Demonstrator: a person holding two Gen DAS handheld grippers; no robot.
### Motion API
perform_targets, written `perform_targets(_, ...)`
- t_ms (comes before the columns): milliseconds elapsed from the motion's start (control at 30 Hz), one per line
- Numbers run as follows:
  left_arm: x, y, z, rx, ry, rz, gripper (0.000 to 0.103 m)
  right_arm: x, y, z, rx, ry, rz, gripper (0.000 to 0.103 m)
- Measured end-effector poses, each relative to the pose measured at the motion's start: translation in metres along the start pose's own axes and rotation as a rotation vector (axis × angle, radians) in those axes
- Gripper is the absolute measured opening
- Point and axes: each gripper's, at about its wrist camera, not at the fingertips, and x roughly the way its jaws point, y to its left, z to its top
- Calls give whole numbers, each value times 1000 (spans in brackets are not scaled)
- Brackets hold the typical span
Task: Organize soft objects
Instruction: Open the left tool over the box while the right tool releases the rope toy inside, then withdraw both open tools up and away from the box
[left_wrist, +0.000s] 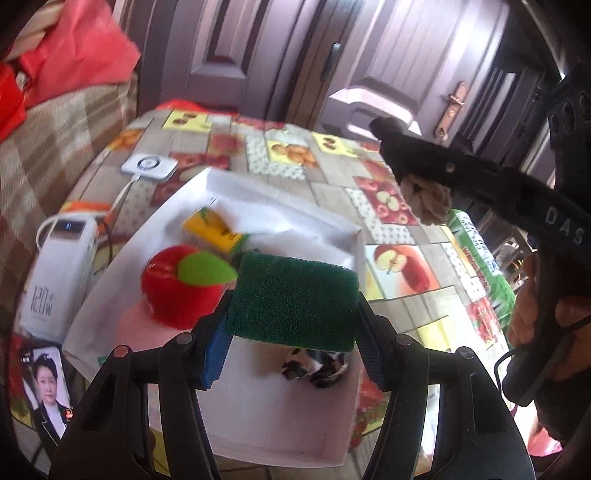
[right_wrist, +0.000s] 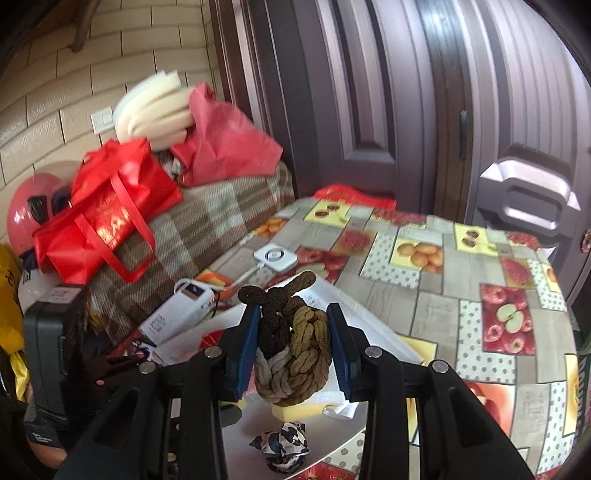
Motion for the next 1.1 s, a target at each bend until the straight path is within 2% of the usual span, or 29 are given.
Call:
perform_targets(200, 21, 15, -9, -43, 64, 47, 61, 36, 7, -2, -16, 60, 15, 38)
perform_targets(267, 25, 17, -11, -39, 82, 61, 69, 49, 10, -2, -24, 76, 13, 43)
perform_targets(300, 27, 17, -12, -33, 85, 74, 83, 55, 11, -3, -30, 93, 10, 49)
perform_targets(333, 29, 17, -13, -22, 85, 96, 89, 60, 12, -4, -35, 106, 6, 64)
perform_targets(367, 30, 17, -14, -14, 83, 113, 90, 64, 12, -5, -39, 114, -3, 85)
perform_targets(467, 33, 18, -16, -6, 92, 144, 90, 67, 11, -10, -48, 127, -26, 101)
perform_targets(800, 33, 14, -14, 4, 99, 140, 90, 49, 5, -15, 9, 123, -48, 103)
perform_targets(1100, 13, 4, -10, 3, 57, 151, 90, 9, 0, -11, 50, 49, -85, 103)
